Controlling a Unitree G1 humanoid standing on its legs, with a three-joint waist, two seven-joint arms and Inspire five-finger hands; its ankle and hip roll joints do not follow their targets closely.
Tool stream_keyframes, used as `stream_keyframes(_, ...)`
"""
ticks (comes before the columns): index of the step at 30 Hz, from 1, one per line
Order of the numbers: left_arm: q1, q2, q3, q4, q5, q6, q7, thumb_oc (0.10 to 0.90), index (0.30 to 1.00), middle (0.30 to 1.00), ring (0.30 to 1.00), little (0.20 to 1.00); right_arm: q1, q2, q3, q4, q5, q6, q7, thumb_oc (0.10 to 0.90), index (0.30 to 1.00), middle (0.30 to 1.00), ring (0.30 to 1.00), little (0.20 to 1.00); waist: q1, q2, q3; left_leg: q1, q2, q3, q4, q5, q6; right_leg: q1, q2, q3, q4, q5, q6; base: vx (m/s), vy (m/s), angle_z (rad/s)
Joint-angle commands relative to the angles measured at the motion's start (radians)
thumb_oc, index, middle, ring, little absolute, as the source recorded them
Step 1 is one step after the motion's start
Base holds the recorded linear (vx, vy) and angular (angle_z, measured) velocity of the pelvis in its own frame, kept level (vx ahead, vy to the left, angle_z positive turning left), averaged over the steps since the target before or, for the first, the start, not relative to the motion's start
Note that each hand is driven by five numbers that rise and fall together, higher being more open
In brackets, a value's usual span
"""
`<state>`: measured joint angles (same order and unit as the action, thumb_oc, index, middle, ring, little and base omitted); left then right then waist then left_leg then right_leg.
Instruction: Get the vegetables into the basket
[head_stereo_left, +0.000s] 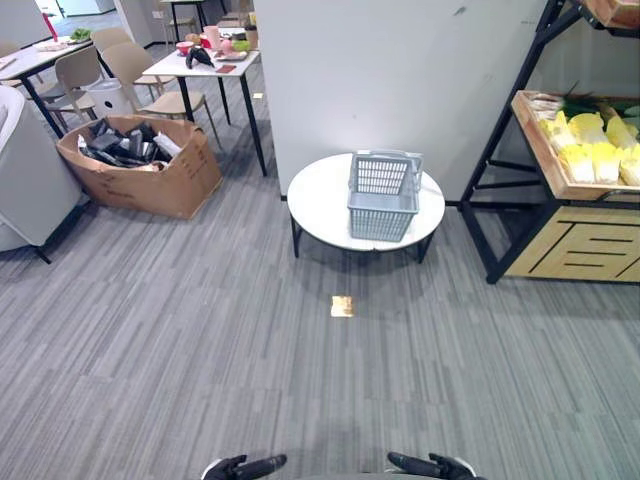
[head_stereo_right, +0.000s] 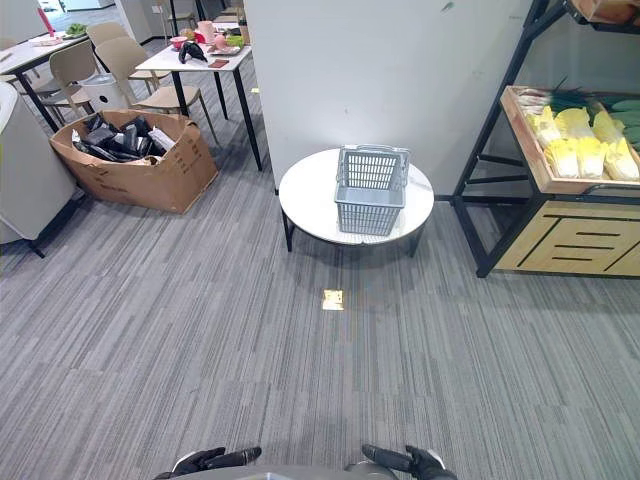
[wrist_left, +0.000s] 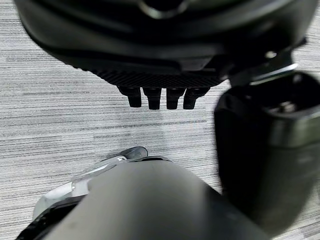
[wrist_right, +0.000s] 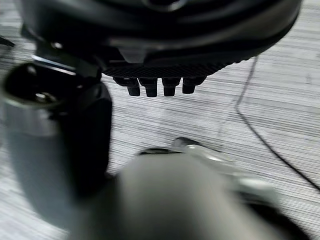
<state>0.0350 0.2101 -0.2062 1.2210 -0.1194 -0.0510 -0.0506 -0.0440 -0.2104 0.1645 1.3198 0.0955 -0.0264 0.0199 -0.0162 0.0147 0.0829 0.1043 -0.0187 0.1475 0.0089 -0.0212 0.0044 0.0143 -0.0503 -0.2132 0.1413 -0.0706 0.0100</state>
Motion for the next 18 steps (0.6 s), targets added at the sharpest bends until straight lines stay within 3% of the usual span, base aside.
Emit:
stream_keyframes(1,-0.062,-0.059,-0.043,-0.044,-0.033,-0.04,-0.022,0.9,1.0,1.0,1.0,1.0,-0.056,-0.018,0.031,0.067,0.011,-0.009,0.003,0.9,1.0,1.0,1.0,1.0,-0.004,-0.023,0.012,0.017,0.058,0.037,-0.096,0.045,-0.063,0.112,-0.085,-0.003,-0.229,0.171,0.128,-0.01,0.011,0.04)
stream_keyframes(7,-0.052,-0.063,-0.052,-0.077,-0.093,-0.027,-0.047,0.9,1.0,1.0,1.0,1.0,-0.063,-0.028,0.033,0.067,0.005,-0.003,0.008,0.9,1.0,1.0,1.0,1.0,-0.006,-0.017,0.017,0.015,0.058,0.038,-0.096,0.048,-0.063,0.109,-0.086,-0.002,-0.229,0.174,0.128,0.0,0.002,0.01)
stream_keyframes(11,-0.076,-0.063,-0.024,0.051,-0.028,-0.024,-0.051,0.9,1.0,1.0,1.0,1.0,-0.071,-0.016,0.033,0.078,0.004,0.002,0.01,0.9,1.0,1.0,1.0,1.0,-0.008,-0.024,0.015,0.018,0.061,0.042,-0.096,0.046,-0.064,0.108,-0.084,0.001,-0.229,0.169,0.127,0.0,0.0,0.0)
stream_keyframes(18,-0.079,-0.055,0.014,0.092,-0.03,-0.018,-0.055,0.9,1.0,1.0,1.0,1.0,-0.061,-0.01,0.028,0.079,0.007,0.001,0.01,0.9,1.0,1.0,1.0,1.0,-0.006,-0.031,0.011,0.021,0.062,0.04,-0.096,0.042,-0.063,0.115,-0.081,-0.003,-0.229,0.163,0.125,0.0,0.0,0.0)
